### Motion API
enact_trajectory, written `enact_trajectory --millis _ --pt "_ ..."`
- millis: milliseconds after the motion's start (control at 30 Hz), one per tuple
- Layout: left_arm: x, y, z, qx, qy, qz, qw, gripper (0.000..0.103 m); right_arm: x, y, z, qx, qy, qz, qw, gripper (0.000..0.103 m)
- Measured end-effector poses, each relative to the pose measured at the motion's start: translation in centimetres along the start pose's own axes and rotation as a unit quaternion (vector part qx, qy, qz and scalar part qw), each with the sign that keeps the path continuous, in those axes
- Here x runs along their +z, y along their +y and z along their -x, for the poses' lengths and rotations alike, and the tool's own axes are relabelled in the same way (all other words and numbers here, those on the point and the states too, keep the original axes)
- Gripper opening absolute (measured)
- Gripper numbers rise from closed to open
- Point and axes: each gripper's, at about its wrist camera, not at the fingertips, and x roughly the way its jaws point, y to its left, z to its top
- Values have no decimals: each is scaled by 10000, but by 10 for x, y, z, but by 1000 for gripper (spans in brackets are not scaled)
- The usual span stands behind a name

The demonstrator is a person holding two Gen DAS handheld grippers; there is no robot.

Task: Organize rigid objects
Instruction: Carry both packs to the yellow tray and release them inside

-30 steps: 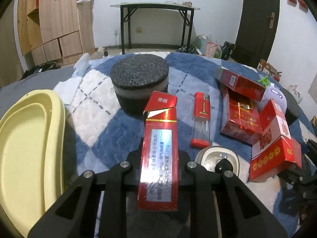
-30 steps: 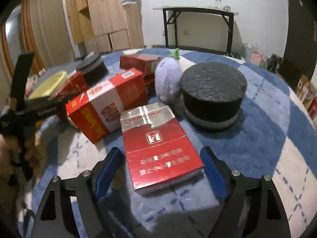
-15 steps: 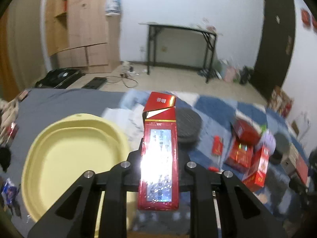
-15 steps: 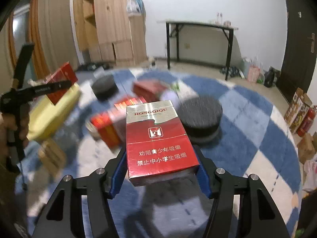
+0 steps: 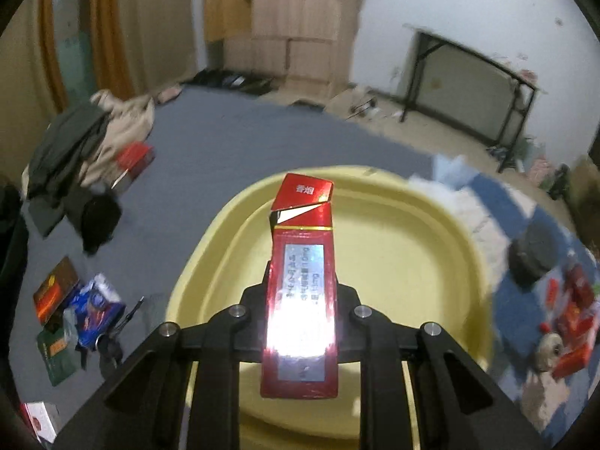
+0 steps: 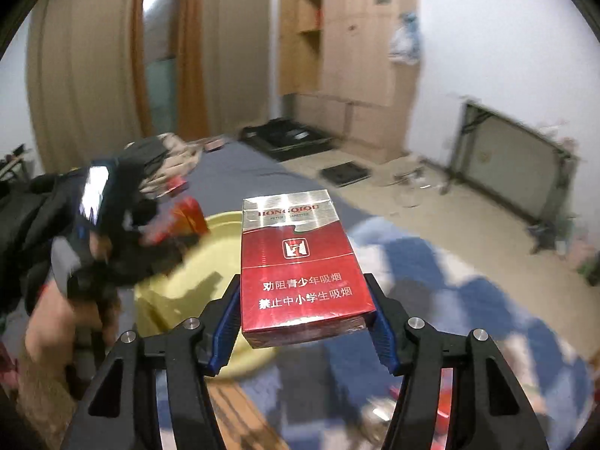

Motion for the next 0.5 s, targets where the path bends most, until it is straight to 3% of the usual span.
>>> enact_trajectory --millis 100,200,500 --pt "-1 11 -9 90 40 294 9995 23 -1 23 -55 155 355 145 9991 59" --pt "-8 10 -17 64 234 185 9995 23 -13 43 -106 133 892 340 9953 59" --pt "-19 11 -54 203 755 212 9967 23 -16 72 -182 60 1442 561 9879 58"
